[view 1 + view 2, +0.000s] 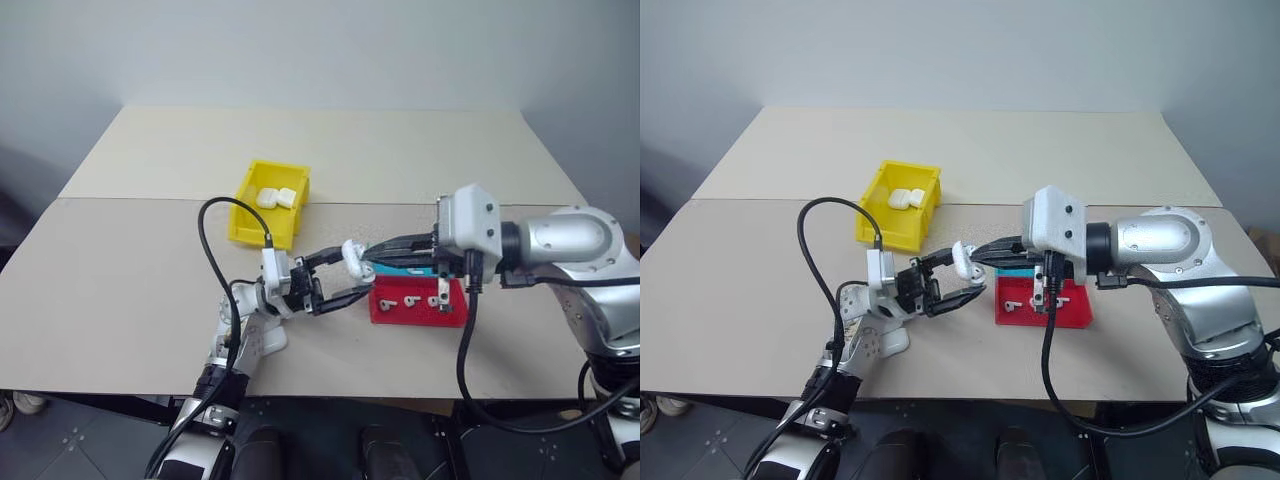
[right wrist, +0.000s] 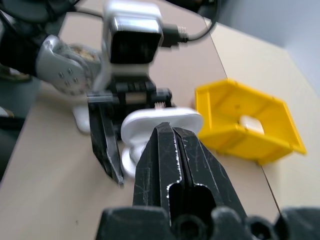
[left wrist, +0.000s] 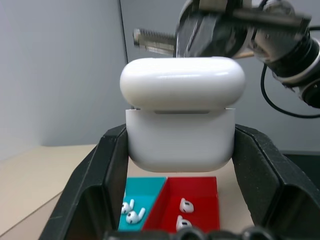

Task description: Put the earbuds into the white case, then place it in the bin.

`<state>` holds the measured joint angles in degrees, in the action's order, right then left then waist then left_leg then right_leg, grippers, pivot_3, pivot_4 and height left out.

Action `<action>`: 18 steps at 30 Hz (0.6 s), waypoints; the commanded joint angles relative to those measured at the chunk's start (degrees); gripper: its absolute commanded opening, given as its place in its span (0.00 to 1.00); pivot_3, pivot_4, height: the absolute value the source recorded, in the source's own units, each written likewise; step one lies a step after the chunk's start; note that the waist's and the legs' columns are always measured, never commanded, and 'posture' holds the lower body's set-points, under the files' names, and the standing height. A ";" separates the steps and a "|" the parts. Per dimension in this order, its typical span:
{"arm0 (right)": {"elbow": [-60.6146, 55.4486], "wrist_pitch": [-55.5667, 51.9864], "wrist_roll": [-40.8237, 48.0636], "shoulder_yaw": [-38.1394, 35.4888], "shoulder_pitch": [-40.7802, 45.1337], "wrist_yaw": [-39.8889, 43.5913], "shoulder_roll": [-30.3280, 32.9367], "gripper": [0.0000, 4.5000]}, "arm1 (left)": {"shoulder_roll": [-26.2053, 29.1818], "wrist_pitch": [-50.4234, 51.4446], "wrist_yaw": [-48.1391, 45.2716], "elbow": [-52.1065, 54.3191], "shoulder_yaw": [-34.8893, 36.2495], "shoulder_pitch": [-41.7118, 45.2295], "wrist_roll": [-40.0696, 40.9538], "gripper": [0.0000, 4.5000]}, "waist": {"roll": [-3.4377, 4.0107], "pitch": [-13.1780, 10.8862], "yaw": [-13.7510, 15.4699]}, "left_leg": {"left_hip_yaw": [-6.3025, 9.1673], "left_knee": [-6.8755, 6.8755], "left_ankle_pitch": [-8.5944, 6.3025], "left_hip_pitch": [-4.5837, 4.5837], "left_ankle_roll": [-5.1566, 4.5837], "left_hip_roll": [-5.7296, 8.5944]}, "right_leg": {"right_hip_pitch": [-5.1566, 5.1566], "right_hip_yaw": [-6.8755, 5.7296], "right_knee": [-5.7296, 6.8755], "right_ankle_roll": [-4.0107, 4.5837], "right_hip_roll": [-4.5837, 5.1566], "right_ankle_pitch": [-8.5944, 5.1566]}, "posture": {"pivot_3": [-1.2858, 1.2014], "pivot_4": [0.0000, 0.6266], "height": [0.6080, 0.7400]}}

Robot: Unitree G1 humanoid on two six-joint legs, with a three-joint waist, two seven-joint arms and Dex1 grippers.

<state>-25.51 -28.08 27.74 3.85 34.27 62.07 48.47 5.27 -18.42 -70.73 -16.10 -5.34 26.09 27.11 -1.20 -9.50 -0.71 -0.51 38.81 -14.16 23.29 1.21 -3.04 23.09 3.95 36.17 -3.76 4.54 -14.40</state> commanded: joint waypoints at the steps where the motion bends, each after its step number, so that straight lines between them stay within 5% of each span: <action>1: -1.13 0.79 0.29 -1.66 0.03 0.15 0.44 0.01 | -0.03 -0.25 0.20 2.34 0.38 0.54 0.90 0.62 | 0.00 0.00 -0.04 | 0.00 0.00 0.00 0.00 0.00 0.00 | 0.00 0.00 0.01 0.00 0.00 0.00 | 0.52 0.24 1.00; 10: -3.03 -4.02 8.66 -5.61 5.48 -2.40 -1.99 0.01 | -0.09 -1.02 0.32 1.07 -0.27 0.54 -0.28 0.62 | 0.00 0.00 -0.02 | 0.01 -0.01 0.00 -0.01 0.00 -0.01 | 0.00 0.00 0.01 0.00 0.00 0.00 | 0.52 0.24 1.00; 18: -4.70 -4.33 4.84 2.53 5.81 -3.95 -5.19 0.01 | -1.92 -1.86 0.84 -0.14 -1.19 1.71 -1.45 0.62 | 0.00 0.00 -0.01 | 0.01 0.01 0.00 0.00 0.00 0.00 | 0.00 -0.01 0.02 0.00 0.00 0.00 | 0.52 0.24 1.00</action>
<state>-28.76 -32.73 33.70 6.13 39.44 58.60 43.42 3.70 -18.94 -70.24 -17.00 -6.31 26.58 25.79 -1.20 -9.50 -0.73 -0.50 38.81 -14.16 23.29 1.21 -3.04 23.10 3.94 36.18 -3.76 4.53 -14.39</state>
